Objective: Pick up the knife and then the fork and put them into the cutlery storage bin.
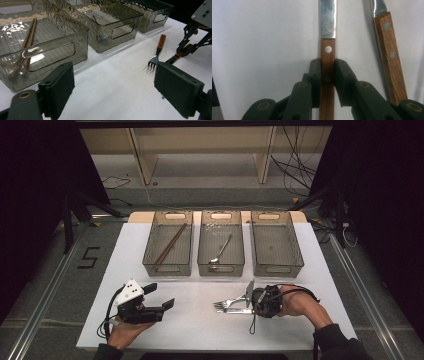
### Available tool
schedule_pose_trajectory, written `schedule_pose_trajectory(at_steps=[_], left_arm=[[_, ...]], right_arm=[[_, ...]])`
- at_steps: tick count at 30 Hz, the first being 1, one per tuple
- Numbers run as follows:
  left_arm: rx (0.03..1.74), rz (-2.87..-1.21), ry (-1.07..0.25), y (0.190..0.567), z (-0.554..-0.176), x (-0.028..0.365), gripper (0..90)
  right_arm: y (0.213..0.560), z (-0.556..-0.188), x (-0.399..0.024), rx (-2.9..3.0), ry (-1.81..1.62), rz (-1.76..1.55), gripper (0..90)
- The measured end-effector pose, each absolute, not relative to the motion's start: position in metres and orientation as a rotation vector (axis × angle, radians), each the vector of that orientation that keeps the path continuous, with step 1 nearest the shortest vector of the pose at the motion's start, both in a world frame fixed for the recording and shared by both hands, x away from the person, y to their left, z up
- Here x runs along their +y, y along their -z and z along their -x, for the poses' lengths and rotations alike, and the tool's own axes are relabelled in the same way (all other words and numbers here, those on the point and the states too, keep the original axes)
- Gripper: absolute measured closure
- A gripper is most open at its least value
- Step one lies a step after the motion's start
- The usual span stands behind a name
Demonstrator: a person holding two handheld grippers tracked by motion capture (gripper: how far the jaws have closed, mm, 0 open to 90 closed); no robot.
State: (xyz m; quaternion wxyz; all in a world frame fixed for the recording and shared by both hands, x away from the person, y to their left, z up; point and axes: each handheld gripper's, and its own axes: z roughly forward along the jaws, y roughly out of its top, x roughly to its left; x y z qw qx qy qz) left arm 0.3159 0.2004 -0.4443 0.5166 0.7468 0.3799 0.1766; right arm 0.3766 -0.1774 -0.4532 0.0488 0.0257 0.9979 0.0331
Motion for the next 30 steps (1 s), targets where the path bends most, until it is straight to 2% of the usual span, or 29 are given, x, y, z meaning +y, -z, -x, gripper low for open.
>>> schedule_pose_trajectory(at_steps=[11, 30], left_arm=[[0.909, -1.803, -0.424, 0.445, -0.316, 0.200, 16.2], [0.910, -1.789, -0.433, 0.445, -0.316, 0.202, 16.3]], right_arm=[[0.448, -0.370, -0.181, 3.061, -0.119, -0.024, 77.1], [0.426, -0.372, -0.197, 2.991, -0.405, -0.135, 77.1]])
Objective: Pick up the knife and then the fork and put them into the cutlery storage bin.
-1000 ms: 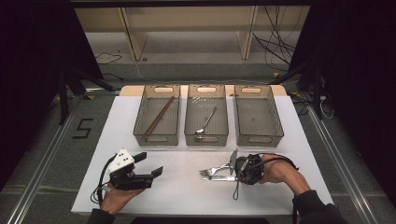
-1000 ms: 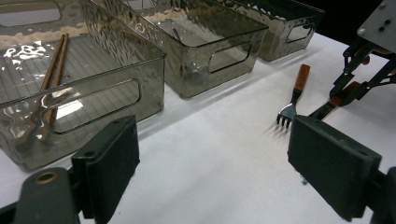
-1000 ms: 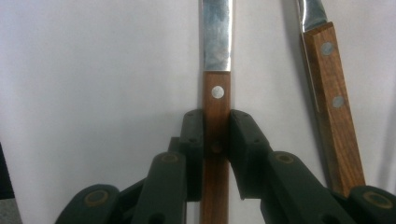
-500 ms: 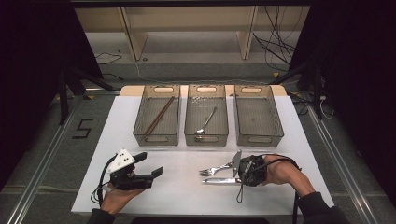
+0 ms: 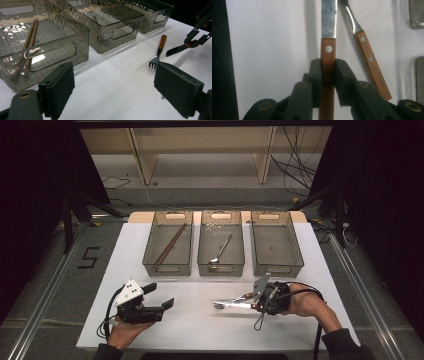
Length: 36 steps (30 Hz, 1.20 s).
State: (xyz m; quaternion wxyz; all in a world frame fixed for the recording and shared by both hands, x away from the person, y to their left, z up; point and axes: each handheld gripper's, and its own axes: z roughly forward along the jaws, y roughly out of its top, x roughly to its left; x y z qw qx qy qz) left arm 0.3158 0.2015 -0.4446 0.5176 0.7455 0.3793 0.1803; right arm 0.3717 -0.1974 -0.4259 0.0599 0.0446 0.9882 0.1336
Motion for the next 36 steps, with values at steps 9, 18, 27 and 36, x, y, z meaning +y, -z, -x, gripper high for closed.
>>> schedule_pose_trajectory(at_steps=[9, 18, 27, 36], left_arm=[[0.906, -1.759, -0.429, 0.444, -0.315, 0.203, 16.3], [0.908, -1.738, -0.429, 0.444, -0.314, 0.204, 16.3], [0.909, -1.740, -0.436, 0.444, -0.311, 0.205, 16.3], [0.912, -1.743, -0.438, 0.446, -0.311, 0.205, 16.3]], right_arm=[[0.421, -0.372, -0.205, 2.949, -0.526, -0.215, 77.1], [0.413, -0.376, -0.212, 2.899, -0.624, -0.302, 77.1], [0.405, -0.382, -0.222, 2.837, -0.726, -0.448, 77.2], [0.395, -0.394, -0.239, 2.720, -0.856, -0.642, 77.1]])
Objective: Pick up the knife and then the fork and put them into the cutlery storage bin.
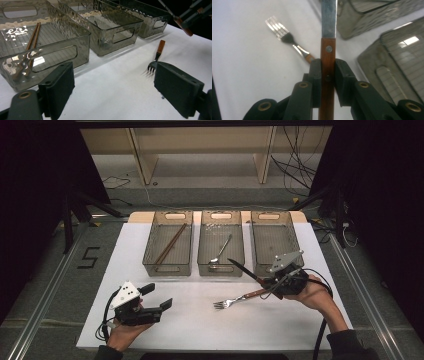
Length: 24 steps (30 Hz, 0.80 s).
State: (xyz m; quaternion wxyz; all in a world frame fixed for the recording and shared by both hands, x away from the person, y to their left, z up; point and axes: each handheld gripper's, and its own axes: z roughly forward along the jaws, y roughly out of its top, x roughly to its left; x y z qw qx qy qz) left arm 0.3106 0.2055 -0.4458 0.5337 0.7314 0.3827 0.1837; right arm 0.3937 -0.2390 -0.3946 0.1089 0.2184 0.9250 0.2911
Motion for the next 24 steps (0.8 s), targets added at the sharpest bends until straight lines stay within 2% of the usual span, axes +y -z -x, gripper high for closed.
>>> schedule_pose_trajectory(at_steps=[24], left_arm=[[0.913, -1.733, -0.446, 0.448, -0.312, 0.205, 16.3]], right_arm=[[0.367, -0.425, -0.258, 2.522, -0.998, -0.933, 77.1]])
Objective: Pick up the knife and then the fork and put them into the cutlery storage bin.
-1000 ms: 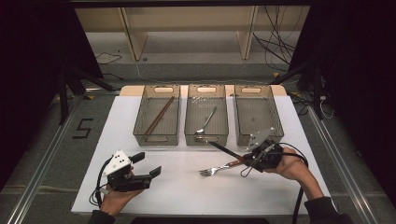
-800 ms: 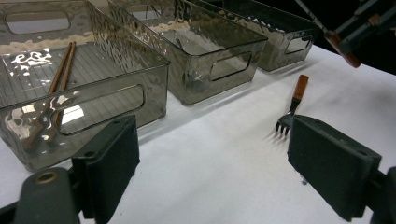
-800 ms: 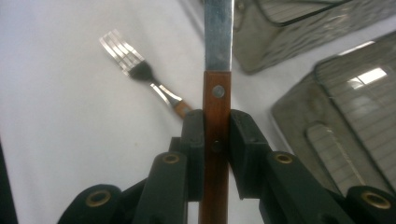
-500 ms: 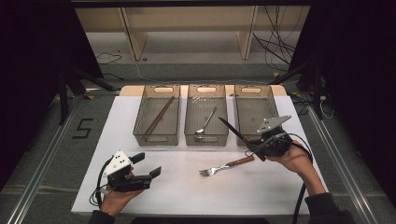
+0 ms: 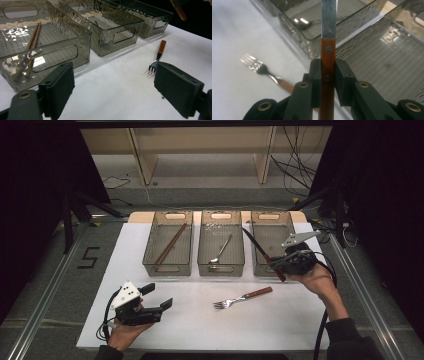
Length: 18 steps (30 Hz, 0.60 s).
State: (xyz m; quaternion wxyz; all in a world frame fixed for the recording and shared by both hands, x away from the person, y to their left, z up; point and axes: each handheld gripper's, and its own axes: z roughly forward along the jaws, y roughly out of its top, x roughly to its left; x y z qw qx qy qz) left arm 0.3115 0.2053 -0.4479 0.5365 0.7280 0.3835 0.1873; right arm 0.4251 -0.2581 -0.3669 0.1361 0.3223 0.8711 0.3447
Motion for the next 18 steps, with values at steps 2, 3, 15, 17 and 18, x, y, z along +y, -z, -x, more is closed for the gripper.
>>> schedule_pose_trajectory(at_steps=[2, 3, 15, 17, 18], left_arm=[[0.910, -1.736, -0.446, 0.448, -0.312, 0.206, 16.3], [0.911, -1.736, -0.446, 0.448, -0.312, 0.206, 16.2], [0.915, -1.734, -0.447, 0.448, -0.312, 0.205, 16.3], [0.914, -1.733, -0.448, 0.448, -0.312, 0.205, 16.3], [0.914, -1.733, -0.449, 0.448, -0.312, 0.206, 16.3]], right_arm=[[0.364, -0.429, -0.259, 2.500, -1.004, -0.954, 77.1], [0.363, -0.431, -0.260, 2.490, -1.004, -0.968, 77.1], [0.354, -0.453, -0.268, 2.429, -0.995, -1.057, 77.2], [0.352, -0.457, -0.269, 2.413, -1.008, -1.078, 77.1], [0.352, -0.459, -0.269, 2.411, -1.008, -1.085, 77.1]])
